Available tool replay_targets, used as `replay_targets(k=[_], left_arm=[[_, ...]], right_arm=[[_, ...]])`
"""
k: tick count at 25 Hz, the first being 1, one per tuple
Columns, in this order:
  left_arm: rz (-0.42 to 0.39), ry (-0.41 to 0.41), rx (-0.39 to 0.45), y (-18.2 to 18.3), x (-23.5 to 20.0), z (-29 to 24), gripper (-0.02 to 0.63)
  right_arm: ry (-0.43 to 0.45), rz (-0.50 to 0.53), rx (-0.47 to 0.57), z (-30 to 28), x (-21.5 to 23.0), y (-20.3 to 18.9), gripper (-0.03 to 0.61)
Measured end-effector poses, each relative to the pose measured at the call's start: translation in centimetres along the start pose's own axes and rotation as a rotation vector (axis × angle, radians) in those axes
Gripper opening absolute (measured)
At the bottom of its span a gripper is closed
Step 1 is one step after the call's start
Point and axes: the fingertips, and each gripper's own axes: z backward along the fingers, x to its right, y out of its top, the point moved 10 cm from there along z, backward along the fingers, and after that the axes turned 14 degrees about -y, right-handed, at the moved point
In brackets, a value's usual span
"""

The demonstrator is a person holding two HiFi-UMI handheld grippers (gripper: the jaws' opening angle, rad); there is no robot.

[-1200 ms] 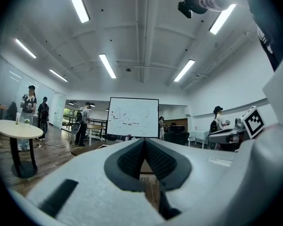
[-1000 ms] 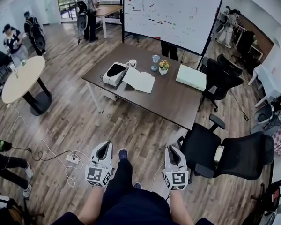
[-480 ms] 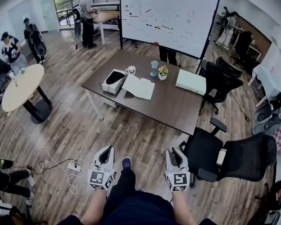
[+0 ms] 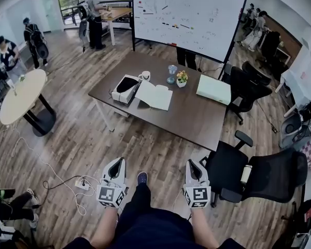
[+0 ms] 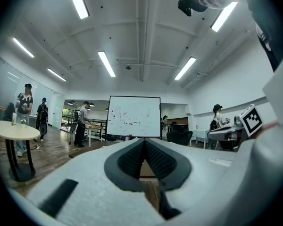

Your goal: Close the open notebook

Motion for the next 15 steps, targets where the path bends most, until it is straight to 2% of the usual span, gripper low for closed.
replay_targets(k=[15], left_arm=[[0.043,-0.006,-0.032,-1.5,-7.4,-7.1,-0.014]], right_arm=[[0.007,-0.006,-0.068,-9.9,-0.4,-0.2,-0.008]])
